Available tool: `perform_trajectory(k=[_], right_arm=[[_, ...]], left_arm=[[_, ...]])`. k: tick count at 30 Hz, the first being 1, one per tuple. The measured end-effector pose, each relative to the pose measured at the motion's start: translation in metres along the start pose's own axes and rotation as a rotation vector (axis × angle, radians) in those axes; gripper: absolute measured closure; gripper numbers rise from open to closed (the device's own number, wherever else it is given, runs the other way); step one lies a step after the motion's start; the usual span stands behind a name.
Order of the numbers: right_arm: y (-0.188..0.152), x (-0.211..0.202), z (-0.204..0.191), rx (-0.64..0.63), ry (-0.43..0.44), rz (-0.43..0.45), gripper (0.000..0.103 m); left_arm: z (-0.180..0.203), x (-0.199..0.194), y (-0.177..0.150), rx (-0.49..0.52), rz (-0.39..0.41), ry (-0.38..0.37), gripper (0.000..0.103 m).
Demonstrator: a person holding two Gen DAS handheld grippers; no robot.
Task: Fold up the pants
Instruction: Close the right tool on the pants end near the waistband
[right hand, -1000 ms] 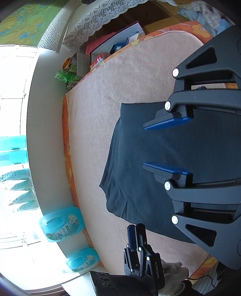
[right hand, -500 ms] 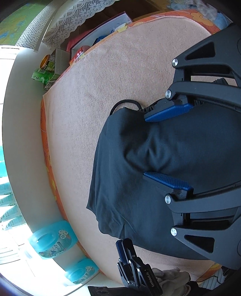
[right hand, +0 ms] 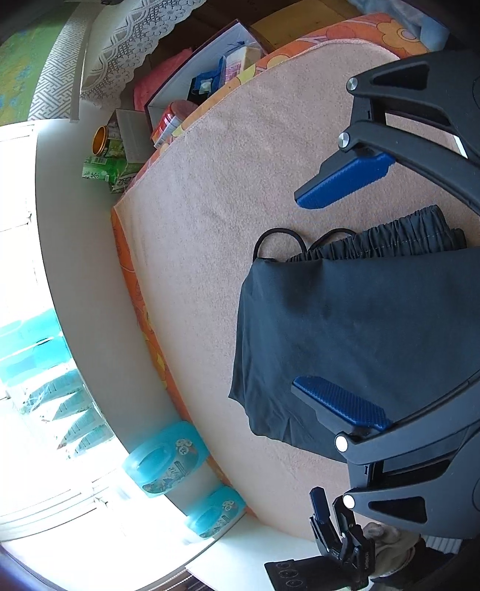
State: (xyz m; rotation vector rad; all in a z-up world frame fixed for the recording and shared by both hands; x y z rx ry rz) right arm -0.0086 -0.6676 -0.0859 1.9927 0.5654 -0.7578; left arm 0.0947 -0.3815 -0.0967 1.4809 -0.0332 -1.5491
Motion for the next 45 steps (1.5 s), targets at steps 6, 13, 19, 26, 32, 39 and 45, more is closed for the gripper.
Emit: perform_trajectory(k=[6, 13, 19, 26, 32, 39, 45], right_arm=[[-0.004, 0.028, 0.011, -0.035, -0.015, -0.111, 0.004], [-0.010, 0.053, 0.033, 0.020, 0.033, -0.188, 0.002], [-0.020, 0.066, 0.038, 0.053, 0.107, -0.198, 0.000], [-0.023, 0.071, 0.023, -0.011, 0.125, -0.215, 0.014], [-0.026, 0.075, 0.014, -0.030, 0.128, -0.223, 0.031], [-0.028, 0.068, 0.010, -0.044, 0.085, -0.192, 0.039], [-0.025, 0.073, 0.022, 0.000, 0.149, -0.213, 0.029]], left_arm=[[0.008, 0.015, -0.012, -0.053, -0.047, -0.030, 0.043], [0.002, 0.044, -0.017, -0.103, -0.088, -0.014, 0.043], [-0.004, 0.053, -0.014, -0.146, -0.076, -0.038, 0.043], [-0.003, 0.058, -0.007, -0.153, -0.045, -0.041, 0.043], [0.003, 0.065, -0.003, -0.123, -0.041, -0.035, 0.056], [0.002, 0.069, -0.001, -0.134, -0.034, -0.050, 0.081], [0.001, 0.070, -0.001, -0.140, -0.039, -0.054, 0.082]])
Point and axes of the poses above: each gripper's, at about its wrist camera, not at the fingertips, and x roughly the way its jaws point, z to its right, y to its top, the point moved 5 cm from there along x, roughly the way its jaws point, and after that the axes turned 10 degrees about y, right-handed, at the moved point
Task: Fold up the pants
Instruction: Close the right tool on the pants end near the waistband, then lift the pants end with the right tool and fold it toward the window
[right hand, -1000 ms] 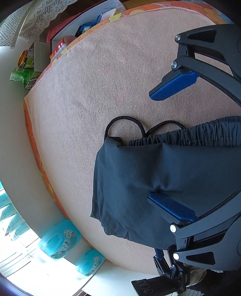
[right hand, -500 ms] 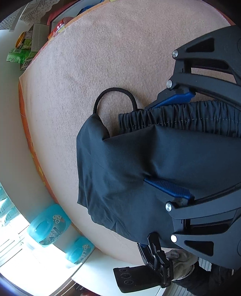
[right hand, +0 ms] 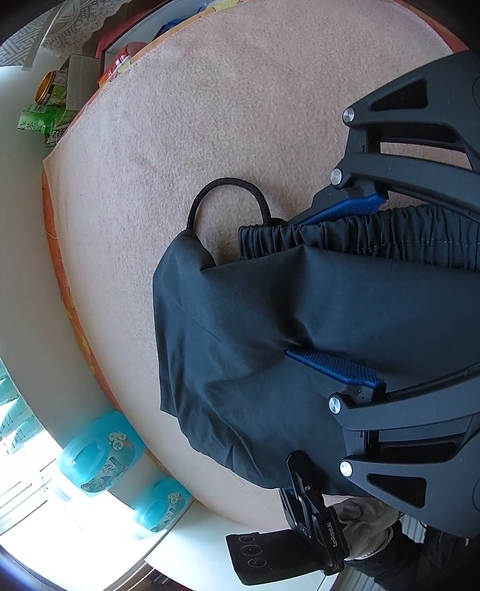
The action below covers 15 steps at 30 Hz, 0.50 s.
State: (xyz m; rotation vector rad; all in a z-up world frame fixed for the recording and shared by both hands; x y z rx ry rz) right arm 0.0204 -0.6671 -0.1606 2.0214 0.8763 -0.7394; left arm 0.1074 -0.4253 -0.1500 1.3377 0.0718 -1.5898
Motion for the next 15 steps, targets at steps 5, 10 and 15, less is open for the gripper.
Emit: perform_trajectory(k=[5, 10, 15], right_arm=[[-0.004, 0.008, -0.012, -0.072, -0.050, -0.006, 0.022], [-0.007, 0.001, -0.015, -0.047, -0.076, 0.035, 0.036], [-0.006, -0.017, -0.035, -0.091, -0.093, 0.084, 0.060]], left_arm=[[-0.003, 0.004, 0.000, -0.027, -0.019, -0.018, 0.082], [0.006, 0.000, 0.002, 0.016, 0.014, 0.006, 0.086], [0.016, -0.005, 0.006, 0.040, 0.042, 0.010, 0.090]])
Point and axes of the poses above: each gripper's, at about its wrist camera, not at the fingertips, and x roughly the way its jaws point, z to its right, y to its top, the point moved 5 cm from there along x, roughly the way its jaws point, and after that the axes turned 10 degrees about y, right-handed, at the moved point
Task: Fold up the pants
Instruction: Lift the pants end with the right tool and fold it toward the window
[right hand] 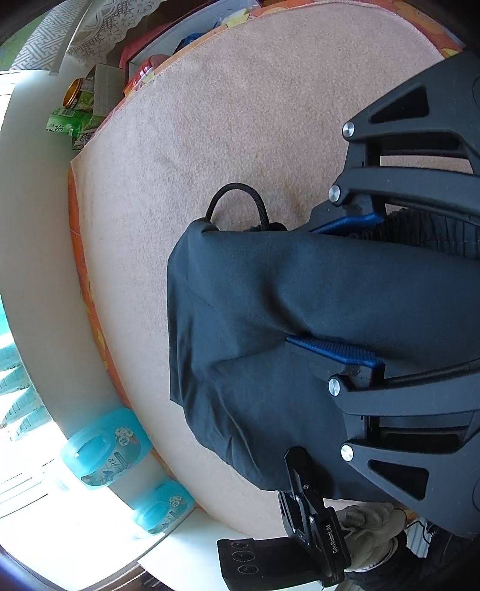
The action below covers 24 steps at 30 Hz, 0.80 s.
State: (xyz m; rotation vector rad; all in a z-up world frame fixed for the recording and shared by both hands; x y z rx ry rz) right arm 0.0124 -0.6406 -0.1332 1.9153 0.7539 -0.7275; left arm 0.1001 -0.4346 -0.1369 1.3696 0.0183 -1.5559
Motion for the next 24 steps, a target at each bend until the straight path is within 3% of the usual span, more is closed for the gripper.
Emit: perform_trajectory(k=[5, 10, 15, 17, 19, 23, 24], right_arm=[[0.001, 0.000, 0.000, -0.018, -0.018, -0.018, 0.059], [0.000, 0.006, 0.011, -0.053, -0.052, -0.053, 0.031], [0.001, 0.014, 0.033, 0.018, 0.037, -0.076, 0.011], [-0.002, 0.018, 0.036, 0.049, 0.088, -0.052, 0.010], [-0.005, 0.021, 0.027, 0.041, 0.123, -0.051, 0.029], [-0.008, 0.017, 0.018, 0.047, 0.084, -0.025, 0.041], [-0.008, 0.014, 0.015, 0.047, 0.073, -0.011, 0.046]], left_arm=[[0.004, -0.001, 0.004, 0.016, 0.006, 0.015, 0.090], [-0.002, 0.002, -0.001, 0.007, -0.010, 0.024, 0.090], [-0.001, 0.006, 0.002, -0.002, -0.025, 0.015, 0.087], [-0.004, 0.007, 0.004, -0.009, -0.031, 0.021, 0.083], [-0.008, 0.011, 0.007, -0.024, -0.047, 0.043, 0.062], [-0.016, 0.018, 0.013, -0.072, -0.043, 0.006, 0.063], [-0.015, 0.020, 0.013, -0.070, -0.047, 0.008, 0.081]])
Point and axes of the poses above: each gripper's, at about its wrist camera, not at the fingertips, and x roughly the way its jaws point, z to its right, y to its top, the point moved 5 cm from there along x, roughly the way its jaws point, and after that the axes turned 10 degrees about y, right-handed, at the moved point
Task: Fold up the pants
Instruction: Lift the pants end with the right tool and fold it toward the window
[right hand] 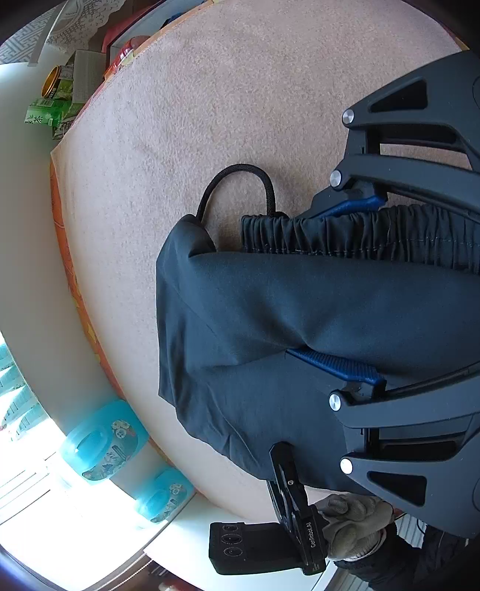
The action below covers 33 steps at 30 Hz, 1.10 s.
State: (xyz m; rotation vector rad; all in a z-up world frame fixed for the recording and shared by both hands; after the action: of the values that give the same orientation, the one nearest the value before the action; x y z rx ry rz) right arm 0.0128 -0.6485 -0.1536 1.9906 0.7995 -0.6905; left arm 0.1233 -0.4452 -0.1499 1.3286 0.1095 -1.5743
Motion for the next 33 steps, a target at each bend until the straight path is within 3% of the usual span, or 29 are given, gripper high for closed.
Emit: perform_trajectory(k=[1, 3, 5, 8, 22, 33], right_arm=[[0.001, -0.005, -0.005, -0.012, -0.010, 0.017, 0.049], [0.003, -0.012, -0.020, -0.049, -0.036, 0.038, 0.062], [0.004, -0.013, -0.032, -0.083, -0.081, 0.036, 0.064], [0.005, -0.016, -0.048, -0.114, -0.126, 0.043, 0.066], [0.023, -0.045, -0.106, -0.220, -0.148, 0.108, 0.068], [0.097, -0.053, -0.129, -0.284, -0.150, 0.196, 0.072]], left_arm=[[0.002, 0.002, 0.000, 0.006, -0.004, -0.006, 0.091], [0.008, -0.002, -0.002, 0.036, 0.019, 0.008, 0.093], [0.014, -0.008, -0.003, 0.056, 0.041, 0.009, 0.093], [0.019, -0.020, -0.001, 0.063, 0.067, -0.004, 0.094], [0.038, -0.069, 0.018, 0.166, 0.173, -0.039, 0.096], [0.033, -0.089, 0.084, 0.217, 0.255, 0.000, 0.097]])
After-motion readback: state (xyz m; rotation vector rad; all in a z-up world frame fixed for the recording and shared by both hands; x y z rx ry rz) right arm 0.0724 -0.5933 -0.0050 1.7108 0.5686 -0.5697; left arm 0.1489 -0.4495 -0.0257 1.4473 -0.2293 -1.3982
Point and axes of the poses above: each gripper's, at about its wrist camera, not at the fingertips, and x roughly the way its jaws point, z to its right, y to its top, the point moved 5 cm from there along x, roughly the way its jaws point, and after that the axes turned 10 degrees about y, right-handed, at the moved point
